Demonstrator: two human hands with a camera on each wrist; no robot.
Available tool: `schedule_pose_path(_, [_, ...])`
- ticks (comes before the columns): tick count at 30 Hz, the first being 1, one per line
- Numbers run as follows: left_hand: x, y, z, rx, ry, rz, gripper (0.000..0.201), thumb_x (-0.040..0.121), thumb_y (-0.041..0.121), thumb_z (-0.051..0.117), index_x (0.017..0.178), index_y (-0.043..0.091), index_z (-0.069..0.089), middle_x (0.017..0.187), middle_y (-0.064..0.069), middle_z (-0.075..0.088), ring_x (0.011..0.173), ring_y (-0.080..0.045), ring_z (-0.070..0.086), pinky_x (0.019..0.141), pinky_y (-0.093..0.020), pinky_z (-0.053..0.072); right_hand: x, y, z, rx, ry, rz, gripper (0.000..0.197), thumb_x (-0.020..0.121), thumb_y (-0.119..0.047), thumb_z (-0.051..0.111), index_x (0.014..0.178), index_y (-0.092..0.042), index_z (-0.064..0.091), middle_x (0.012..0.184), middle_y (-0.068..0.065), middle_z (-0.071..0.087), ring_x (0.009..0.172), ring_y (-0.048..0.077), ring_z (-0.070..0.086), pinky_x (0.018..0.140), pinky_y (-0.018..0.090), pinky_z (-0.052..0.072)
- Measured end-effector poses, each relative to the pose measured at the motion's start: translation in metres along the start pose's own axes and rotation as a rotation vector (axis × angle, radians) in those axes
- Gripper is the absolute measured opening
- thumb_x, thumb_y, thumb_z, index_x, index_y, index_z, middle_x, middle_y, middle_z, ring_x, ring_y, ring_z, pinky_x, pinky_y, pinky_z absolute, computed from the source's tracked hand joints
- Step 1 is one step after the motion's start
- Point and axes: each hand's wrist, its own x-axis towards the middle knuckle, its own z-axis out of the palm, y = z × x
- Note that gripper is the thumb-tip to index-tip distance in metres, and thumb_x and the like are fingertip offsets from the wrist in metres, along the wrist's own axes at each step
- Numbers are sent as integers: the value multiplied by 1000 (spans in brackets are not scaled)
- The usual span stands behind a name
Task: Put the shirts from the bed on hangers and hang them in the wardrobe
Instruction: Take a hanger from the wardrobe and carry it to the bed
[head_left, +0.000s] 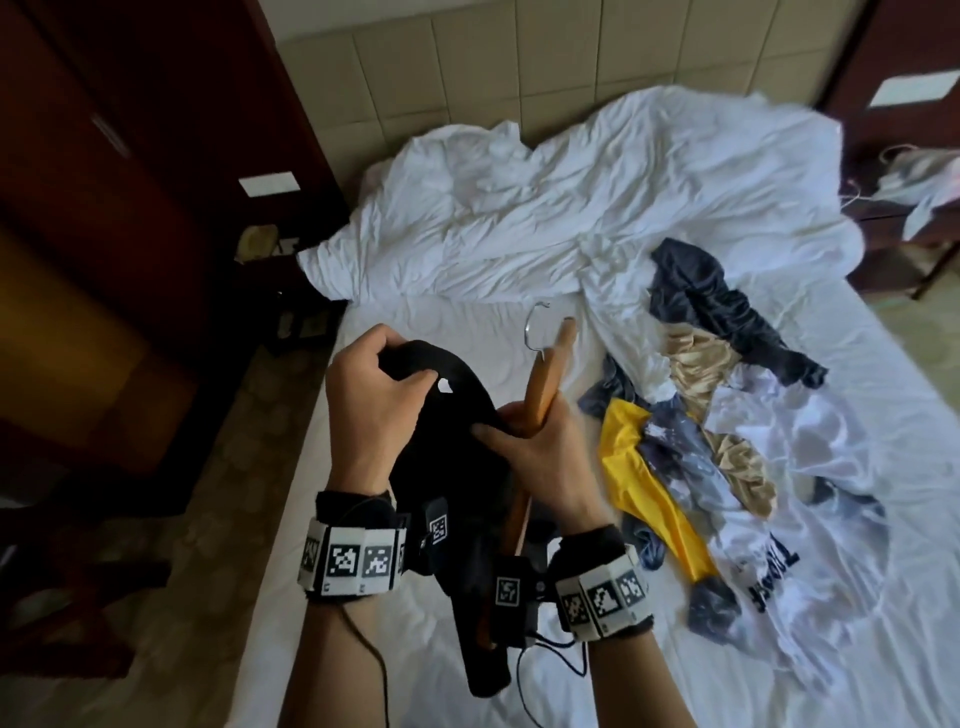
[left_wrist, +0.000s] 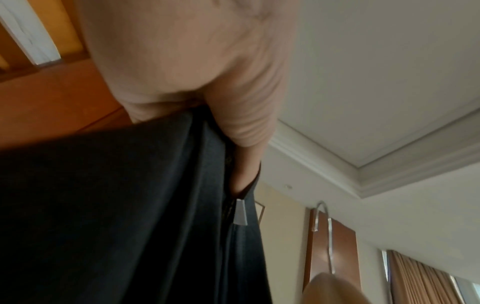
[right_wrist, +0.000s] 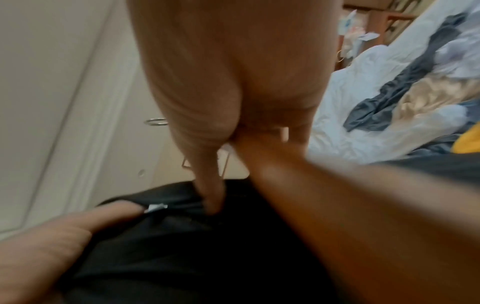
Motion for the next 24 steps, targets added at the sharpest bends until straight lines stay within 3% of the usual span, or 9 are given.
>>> schedule_pose_path(3, [7,15,-14,-1,10,72,14,81,6,77,82,9,64,72,3,64,64,-2,60,54,-11,42,8,-9,0,-69,72,-18,30,85,-16,78,106,-10,59,91,0,75,79,14,73,70,36,59])
schedule_pose_path(6, [19,13,-27,11,58,161,17,81,9,80,81,9,63,73,3,65,70,-10,63,60,-21,49,13,-23,-3,-10,137,-59,26,84,-19,77,103,-8,63,85,-2,77,73,13,73,65,35,57])
schedule_pose_path(8, [24,7,-35,57,97,185,19,82,12,81,83,13,62,75,7,64,72,-9,63,63,-25,52,19,-33,-5,54,218,-83,22,83,-17,77,97,-11,62,83,-2,76,73,16,73,66,38,57])
schedule_pose_path(11, [29,-15,-42,176,70,155,25,83,22,84,85,19,60,77,13,61,72,-6,61,60,-27,46,25,-49,-7,124,311,-137,20,81,-16,73,90,-9,56,75,-2,66,65,12,62,62,36,49])
schedule_pose_path(15, [39,-46,-42,340,-43,62,29,85,34,84,98,19,62,90,9,62,87,-19,63,67,-32,41,27,-67,-2,156,368,-177,25,81,-9,72,90,-13,49,69,-7,55,60,8,54,60,30,44])
schedule_pose_path(19, [53,-75,-45,438,-137,1,21,91,14,75,107,12,61,108,-5,64,108,-25,58,75,-32,37,22,-87,18,184,392,-206,27,79,-15,74,99,-6,57,81,4,65,72,18,67,66,40,56])
schedule_pose_path(22, [70,-93,-58,394,-155,-16,23,88,1,70,106,11,60,115,-7,59,99,-24,57,77,-33,44,21,-107,31,225,412,-269,25,85,-5,73,104,-1,58,82,5,64,68,9,64,60,22,52])
schedule_pose_path(24, [78,-98,-71,352,-127,-65,22,88,3,70,106,12,61,112,-4,60,90,-19,55,67,-26,39,23,-111,44,216,411,-297,22,86,-4,72,103,-5,57,85,5,65,68,5,64,60,18,51])
